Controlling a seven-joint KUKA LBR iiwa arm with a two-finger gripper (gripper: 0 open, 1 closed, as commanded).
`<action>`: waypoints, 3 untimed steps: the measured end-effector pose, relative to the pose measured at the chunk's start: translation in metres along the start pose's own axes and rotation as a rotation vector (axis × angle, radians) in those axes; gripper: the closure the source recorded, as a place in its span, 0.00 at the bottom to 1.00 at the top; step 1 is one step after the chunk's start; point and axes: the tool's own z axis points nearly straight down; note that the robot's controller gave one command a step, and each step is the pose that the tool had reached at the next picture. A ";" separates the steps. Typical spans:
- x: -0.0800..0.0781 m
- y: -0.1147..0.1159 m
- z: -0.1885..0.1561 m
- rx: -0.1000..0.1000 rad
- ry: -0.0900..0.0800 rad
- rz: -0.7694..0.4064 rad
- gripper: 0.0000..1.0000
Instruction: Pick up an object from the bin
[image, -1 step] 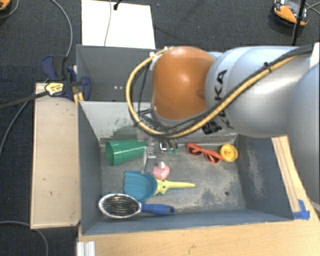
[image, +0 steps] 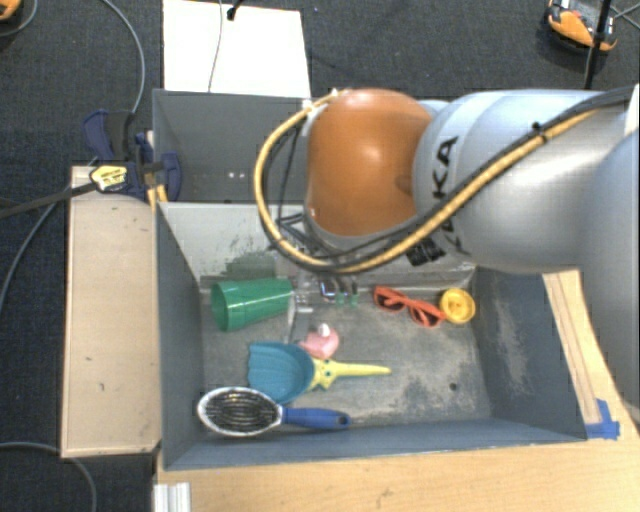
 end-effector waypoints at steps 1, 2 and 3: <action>0.018 -0.015 0.051 0.000 -0.002 -0.071 0.00; 0.043 -0.031 0.066 0.001 0.007 -0.144 0.00; 0.041 -0.010 0.079 0.000 -0.004 -0.238 0.00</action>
Offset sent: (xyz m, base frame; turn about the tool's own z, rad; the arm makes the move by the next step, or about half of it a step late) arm -0.0481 -0.0350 -0.0550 -0.1600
